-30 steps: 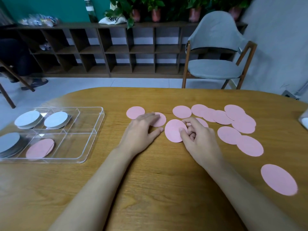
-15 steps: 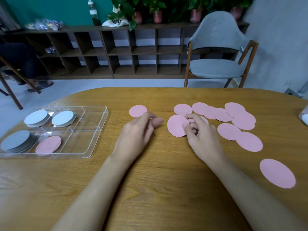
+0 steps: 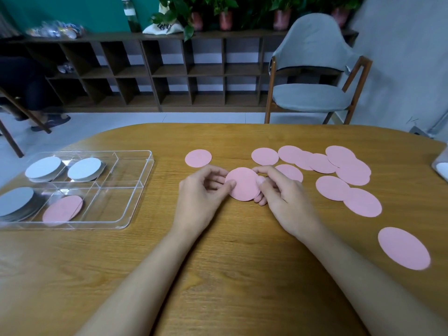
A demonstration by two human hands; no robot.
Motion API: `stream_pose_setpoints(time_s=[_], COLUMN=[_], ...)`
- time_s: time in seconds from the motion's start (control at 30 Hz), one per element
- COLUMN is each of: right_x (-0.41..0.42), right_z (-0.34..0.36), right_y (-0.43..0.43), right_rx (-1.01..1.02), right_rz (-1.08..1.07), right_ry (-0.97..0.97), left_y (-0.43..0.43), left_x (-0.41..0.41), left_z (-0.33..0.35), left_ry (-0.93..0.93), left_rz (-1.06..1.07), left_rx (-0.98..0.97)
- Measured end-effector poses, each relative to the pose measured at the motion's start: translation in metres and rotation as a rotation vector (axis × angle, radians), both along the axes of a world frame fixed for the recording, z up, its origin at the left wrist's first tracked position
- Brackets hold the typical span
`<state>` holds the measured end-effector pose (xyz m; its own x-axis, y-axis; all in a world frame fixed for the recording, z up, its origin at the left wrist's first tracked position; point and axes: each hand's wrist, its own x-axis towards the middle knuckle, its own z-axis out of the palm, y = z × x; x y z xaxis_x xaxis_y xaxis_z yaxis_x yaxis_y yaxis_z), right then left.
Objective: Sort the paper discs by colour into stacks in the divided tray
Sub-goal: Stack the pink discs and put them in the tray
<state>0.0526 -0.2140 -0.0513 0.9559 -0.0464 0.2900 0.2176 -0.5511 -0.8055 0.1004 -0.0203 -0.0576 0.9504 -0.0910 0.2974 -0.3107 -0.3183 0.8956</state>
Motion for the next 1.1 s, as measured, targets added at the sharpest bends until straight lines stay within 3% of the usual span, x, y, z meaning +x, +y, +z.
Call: stream_pose_setpoints(time_s=[0.13,0.27,0.47,0.63,0.8,0.97,1.1], right_x=[-0.001,0.001,0.004,0.005,0.005,0.008,0.007], right_z=[-0.003,-0.005,-0.009,-0.009,-0.009,-0.009,-0.008], right_y=[0.001,0.0,-0.001,-0.002,-0.004,-0.006,-0.006], right_rx=[-0.085,-0.078,-0.059,-0.039,-0.017,0.004,0.005], right_rz=[0.003,-0.066,-0.076,-0.085,-0.1,-0.153,-0.174], right_ry=[-0.026,-0.058,-0.059,-0.067,-0.059,-0.034,-0.032], left_y=[0.002,0.02,0.033,0.035,0.038,0.04,0.031], left_x=[0.0,0.024,0.044,0.041,0.031,0.018,0.013], left_z=[0.001,-0.003,-0.01,-0.004,0.004,0.006,0.007], left_ry=[-0.066,-0.253,-0.022,-0.112,-0.243,-0.449,-0.455], left_rz=[-0.035,0.026,0.057,0.095,0.028,-0.077,-0.067], left_rx=[0.091,0.492,0.804,0.66,0.723,0.652,0.516])
